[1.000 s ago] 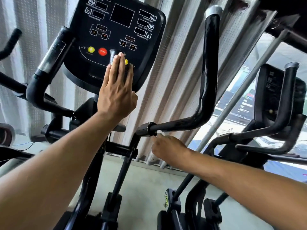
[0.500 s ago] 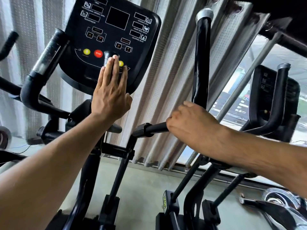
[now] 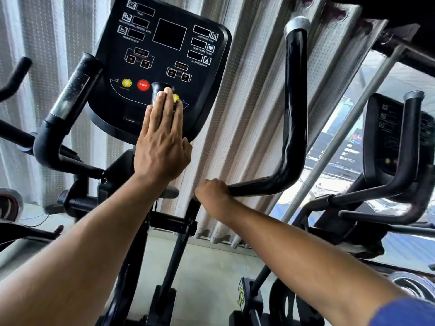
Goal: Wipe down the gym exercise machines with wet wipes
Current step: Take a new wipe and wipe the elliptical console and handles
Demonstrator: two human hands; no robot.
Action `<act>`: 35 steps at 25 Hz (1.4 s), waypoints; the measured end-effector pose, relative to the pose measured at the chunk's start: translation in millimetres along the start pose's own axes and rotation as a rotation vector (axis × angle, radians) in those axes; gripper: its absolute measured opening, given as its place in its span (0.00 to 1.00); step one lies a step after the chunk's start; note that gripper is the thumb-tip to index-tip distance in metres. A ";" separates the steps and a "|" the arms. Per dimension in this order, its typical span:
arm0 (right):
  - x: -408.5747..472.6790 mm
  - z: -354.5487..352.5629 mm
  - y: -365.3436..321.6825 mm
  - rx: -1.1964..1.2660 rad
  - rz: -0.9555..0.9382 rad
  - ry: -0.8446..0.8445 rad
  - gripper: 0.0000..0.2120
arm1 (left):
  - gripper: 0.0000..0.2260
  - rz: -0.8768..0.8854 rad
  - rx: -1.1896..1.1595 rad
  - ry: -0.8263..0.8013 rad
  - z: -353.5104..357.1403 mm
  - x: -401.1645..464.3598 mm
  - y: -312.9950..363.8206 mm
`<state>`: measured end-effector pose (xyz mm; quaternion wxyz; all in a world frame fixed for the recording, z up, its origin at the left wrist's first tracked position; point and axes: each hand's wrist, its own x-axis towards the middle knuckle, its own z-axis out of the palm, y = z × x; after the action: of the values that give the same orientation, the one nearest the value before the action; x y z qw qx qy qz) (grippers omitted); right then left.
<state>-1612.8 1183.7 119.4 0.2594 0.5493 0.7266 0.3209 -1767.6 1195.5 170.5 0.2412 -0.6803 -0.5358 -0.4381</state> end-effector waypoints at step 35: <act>-2.9 63.2 120.3 1.473 0.039 0.004 0.06 | 0.38 -0.055 0.087 -0.023 0.3 -0.7 6.4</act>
<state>-1490.0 1215.3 168.2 -0.1838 0.5933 0.7446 -0.2447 -1761.5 1193.4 170.7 0.2524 -0.6593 -0.5755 -0.4128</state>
